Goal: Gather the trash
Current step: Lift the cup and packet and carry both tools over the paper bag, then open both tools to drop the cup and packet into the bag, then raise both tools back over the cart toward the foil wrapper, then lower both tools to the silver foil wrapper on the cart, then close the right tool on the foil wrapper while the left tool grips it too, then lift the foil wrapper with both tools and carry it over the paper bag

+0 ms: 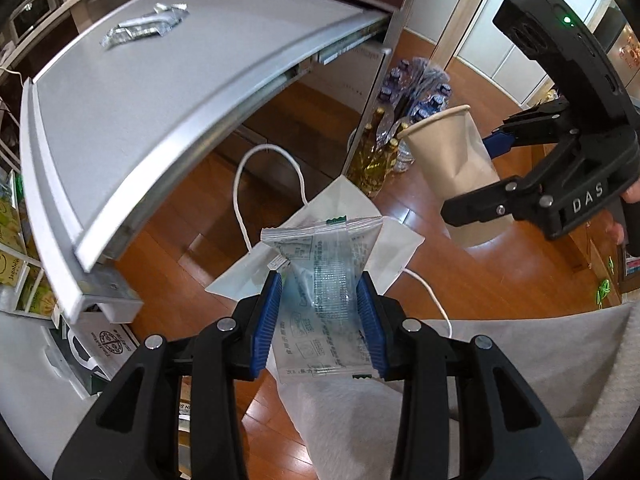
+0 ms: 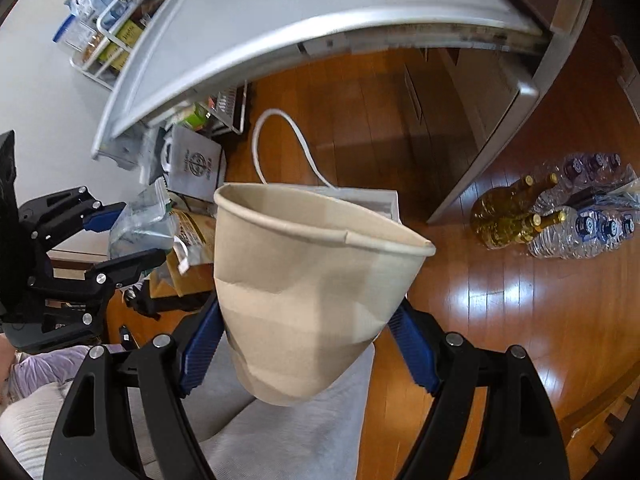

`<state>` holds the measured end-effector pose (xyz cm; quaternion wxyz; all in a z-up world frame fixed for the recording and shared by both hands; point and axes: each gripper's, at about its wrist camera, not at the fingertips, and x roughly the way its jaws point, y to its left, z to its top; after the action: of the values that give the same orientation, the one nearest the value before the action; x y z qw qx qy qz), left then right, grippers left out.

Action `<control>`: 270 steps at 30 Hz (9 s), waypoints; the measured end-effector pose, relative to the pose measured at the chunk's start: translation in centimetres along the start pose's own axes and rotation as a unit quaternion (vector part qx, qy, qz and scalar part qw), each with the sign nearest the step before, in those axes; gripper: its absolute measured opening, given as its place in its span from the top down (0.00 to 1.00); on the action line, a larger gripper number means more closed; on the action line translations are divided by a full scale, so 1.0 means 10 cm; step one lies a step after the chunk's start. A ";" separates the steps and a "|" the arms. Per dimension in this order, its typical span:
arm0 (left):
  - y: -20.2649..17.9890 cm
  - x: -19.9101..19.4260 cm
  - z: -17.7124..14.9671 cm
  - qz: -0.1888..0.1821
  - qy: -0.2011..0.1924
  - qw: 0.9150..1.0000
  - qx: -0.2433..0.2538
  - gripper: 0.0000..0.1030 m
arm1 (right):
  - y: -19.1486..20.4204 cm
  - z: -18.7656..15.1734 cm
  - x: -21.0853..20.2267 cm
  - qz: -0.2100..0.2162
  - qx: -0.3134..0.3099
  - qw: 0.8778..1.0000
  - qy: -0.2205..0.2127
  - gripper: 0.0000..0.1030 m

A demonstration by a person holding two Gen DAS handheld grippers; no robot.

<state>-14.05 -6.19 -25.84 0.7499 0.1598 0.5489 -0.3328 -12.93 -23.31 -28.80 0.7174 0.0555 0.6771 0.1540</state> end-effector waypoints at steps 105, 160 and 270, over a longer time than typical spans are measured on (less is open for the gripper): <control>1.67 -0.14 1.64 0.061 -0.007 0.997 0.050 0.24 | 0.41 2.02 -0.48 -0.055 -0.156 0.981 -0.099 0.08; 1.47 0.05 1.64 -0.123 0.028 0.951 0.283 0.30 | 0.78 2.08 -0.01 -0.021 -0.387 0.922 0.019 0.27; 1.59 -0.54 1.42 -0.134 -0.043 0.914 0.382 0.59 | 1.26 1.87 -0.39 -0.046 -0.499 0.865 0.003 0.38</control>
<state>5.95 -1.46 -17.85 0.6029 0.3448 0.3638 -0.6207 3.63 -10.11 -20.05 0.6535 -0.3420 0.5138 0.4381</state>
